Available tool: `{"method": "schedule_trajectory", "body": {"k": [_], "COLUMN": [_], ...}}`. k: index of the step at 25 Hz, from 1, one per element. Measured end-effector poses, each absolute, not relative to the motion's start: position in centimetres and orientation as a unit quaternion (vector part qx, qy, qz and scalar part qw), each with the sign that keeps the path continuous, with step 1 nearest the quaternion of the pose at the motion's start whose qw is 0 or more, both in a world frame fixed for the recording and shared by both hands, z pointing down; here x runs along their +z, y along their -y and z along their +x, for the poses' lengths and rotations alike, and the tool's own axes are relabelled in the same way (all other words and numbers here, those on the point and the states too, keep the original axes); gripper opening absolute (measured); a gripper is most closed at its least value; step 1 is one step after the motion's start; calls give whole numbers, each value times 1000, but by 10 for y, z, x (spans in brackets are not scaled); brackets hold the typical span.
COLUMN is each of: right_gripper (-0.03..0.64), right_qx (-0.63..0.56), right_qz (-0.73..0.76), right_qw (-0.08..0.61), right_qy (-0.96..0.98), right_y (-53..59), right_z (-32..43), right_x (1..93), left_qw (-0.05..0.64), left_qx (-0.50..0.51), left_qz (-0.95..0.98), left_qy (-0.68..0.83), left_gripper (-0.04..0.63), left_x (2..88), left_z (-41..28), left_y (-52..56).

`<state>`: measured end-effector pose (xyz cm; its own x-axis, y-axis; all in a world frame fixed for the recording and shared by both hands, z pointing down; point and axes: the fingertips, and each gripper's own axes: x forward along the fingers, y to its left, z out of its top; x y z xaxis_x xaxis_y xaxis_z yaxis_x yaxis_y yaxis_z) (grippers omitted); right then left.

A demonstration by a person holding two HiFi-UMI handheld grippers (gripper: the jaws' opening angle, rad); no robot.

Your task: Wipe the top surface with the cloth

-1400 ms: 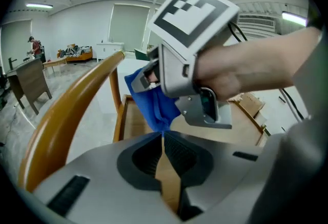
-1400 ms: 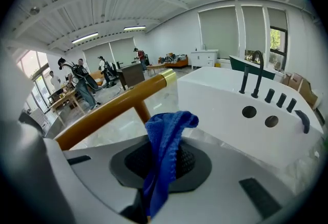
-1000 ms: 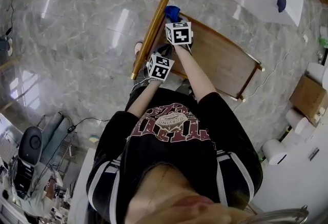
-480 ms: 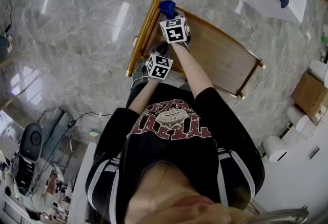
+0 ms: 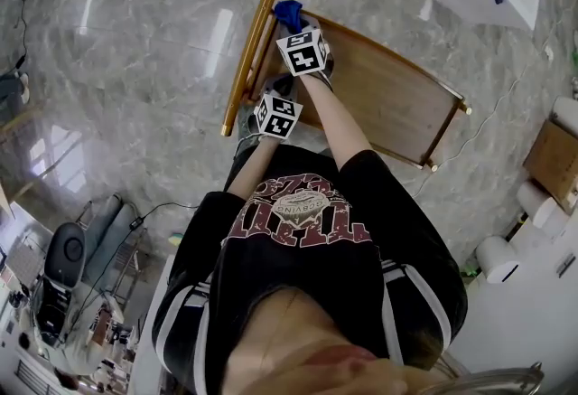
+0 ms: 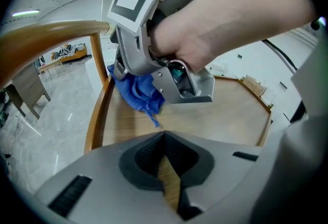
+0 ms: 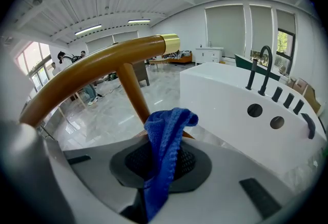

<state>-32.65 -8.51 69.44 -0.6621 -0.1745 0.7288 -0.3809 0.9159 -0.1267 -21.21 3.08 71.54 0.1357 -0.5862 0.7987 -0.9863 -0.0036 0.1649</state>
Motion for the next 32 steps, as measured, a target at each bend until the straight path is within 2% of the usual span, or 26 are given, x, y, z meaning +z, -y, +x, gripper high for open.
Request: {"method": "schedule_trajectory", "body": {"k": [32], "right_gripper": [58], "right_qx": [150], "right_qz": [183], "right_qw": [377], "right_qy": [896], "right_y": [102], "right_z": [-252], "right_x": [698], "left_qw": [341], "left_qx": [328], "left_qz": [647], "left_qy": [598], "left_gripper": [46], "left_x": [719], "left_z": [-208], "left_y": [-32]}}
